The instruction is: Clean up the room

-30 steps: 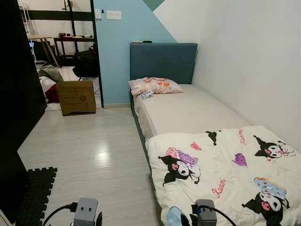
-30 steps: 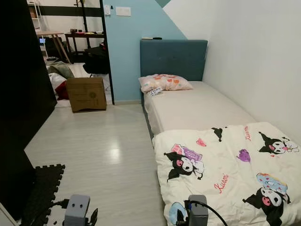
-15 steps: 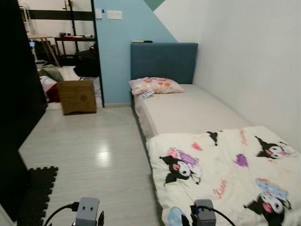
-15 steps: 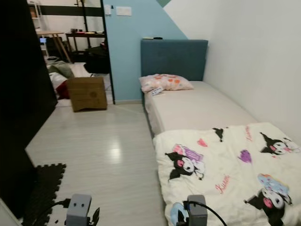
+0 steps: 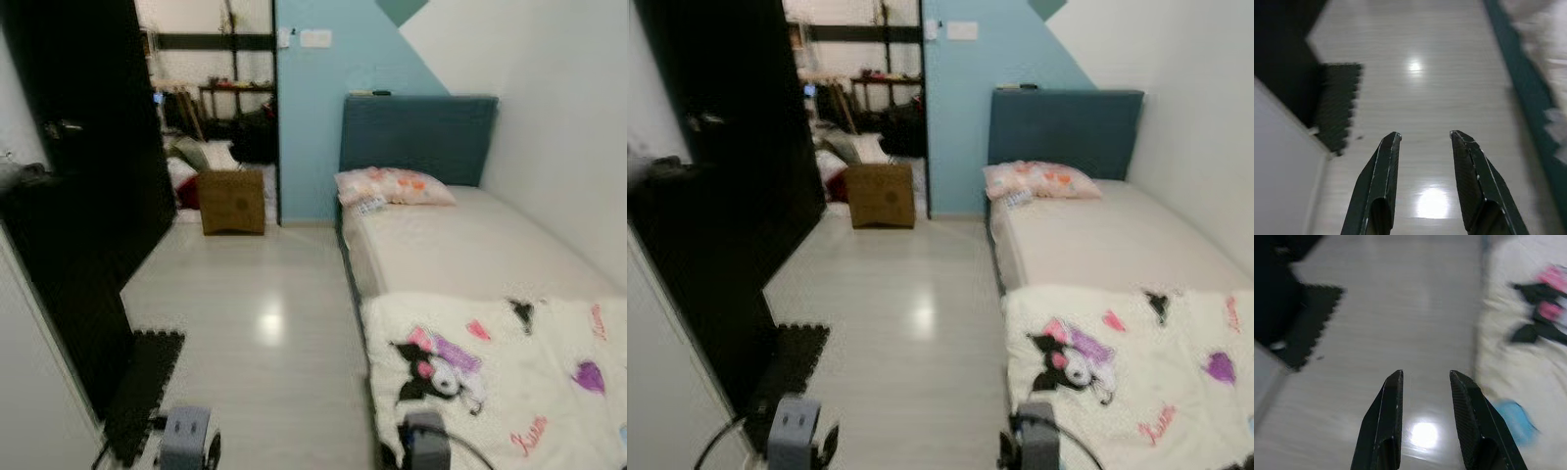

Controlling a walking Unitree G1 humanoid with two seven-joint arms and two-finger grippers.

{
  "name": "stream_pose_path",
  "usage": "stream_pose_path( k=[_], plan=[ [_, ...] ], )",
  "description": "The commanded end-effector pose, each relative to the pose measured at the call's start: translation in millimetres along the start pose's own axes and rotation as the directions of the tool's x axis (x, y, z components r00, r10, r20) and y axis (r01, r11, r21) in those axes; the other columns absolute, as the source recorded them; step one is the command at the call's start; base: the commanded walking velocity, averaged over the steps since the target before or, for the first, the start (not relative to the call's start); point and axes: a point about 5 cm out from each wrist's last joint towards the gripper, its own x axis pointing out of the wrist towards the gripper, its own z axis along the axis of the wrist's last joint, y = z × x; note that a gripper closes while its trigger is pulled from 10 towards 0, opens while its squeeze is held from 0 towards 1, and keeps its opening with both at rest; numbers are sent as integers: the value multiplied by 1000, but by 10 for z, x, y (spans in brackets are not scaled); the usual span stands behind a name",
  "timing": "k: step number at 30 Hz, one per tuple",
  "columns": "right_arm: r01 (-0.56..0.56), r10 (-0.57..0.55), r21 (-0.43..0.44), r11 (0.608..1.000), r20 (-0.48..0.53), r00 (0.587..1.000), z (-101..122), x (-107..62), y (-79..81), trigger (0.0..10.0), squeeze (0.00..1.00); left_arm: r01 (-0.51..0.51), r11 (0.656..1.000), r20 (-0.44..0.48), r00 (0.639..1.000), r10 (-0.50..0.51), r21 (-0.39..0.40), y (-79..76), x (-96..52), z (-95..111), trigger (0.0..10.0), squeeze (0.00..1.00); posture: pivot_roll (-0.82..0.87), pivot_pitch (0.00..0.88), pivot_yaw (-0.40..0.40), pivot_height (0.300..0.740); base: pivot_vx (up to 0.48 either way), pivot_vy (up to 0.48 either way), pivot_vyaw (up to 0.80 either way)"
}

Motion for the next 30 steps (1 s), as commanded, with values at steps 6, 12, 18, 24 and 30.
stream_pose_path(
  k=[6,12,18,24,30],
  plan=[
    [44,-43,41,998,-22,999,-81,-47,-60,10000,0,-3,1000,-31,1000,2,-17,-7,-35,-53,10000,0,57,109,-37,740,0,0,0],
    [57,-56,38,998,-26,998,-92,-59,-86,10000,0,28,999,-29,999,-29,-30,-49,-18,-28,10000,0,54,112,-34,740,0,0,0],
    [68,-67,39,997,-29,997,-96,-61,-98,10000,0,36,999,-14,999,-37,-27,-53,-6,-4,10000,0,53,112,-34,740,42,0,0],
    [73,-72,43,996,-28,997,-91,-56,-101,10000,0,39,999,-7,999,-40,-24,-52,6,9,10000,0,54,111,-32,740,306,0,0],
    [76,-75,48,996,-28,997,-90,-54,-105,10000,0,44,999,-4,999,-44,-26,-54,16,23,10000,0,54,110,-33,740,346,0,0]
  ],
)
